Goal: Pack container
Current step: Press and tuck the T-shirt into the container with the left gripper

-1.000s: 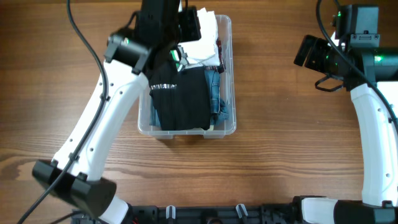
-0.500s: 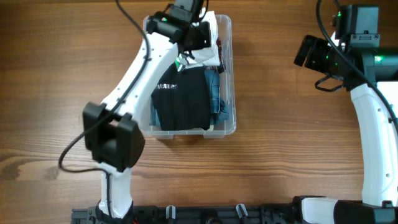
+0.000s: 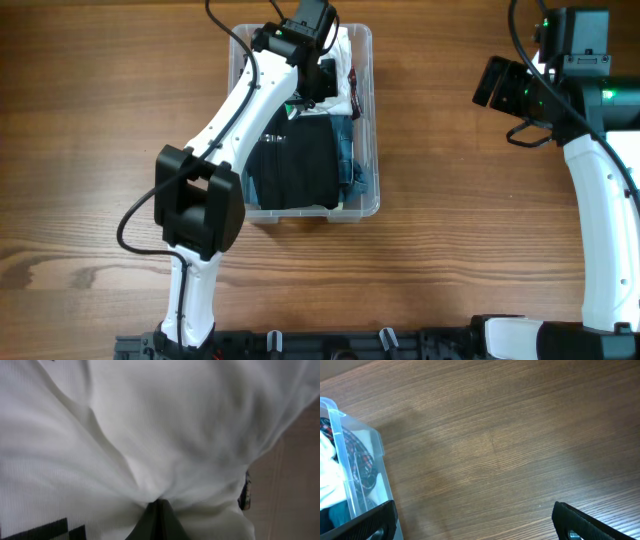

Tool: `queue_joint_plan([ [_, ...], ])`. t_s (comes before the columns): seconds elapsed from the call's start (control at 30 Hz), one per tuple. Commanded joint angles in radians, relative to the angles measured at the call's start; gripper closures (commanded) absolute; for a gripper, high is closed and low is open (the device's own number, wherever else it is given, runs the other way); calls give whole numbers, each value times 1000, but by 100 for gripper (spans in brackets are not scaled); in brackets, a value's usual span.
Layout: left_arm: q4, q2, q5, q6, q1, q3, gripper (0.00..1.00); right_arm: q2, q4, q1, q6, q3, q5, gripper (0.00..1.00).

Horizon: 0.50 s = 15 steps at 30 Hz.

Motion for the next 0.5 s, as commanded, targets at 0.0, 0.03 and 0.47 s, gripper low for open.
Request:
queue_joint_plan([
  [0.0, -71, 88, -3, 21, 2, -24, 96, 4, 4, 0, -8, 4, 14, 0],
  [0.03, -76, 98, -3, 21, 2, -24, 96, 4, 3, 0, -8, 4, 14, 1],
  [0.47, -75, 27, -3, 11, 6, -21, 96, 4, 4, 0, -8, 4, 14, 0],
])
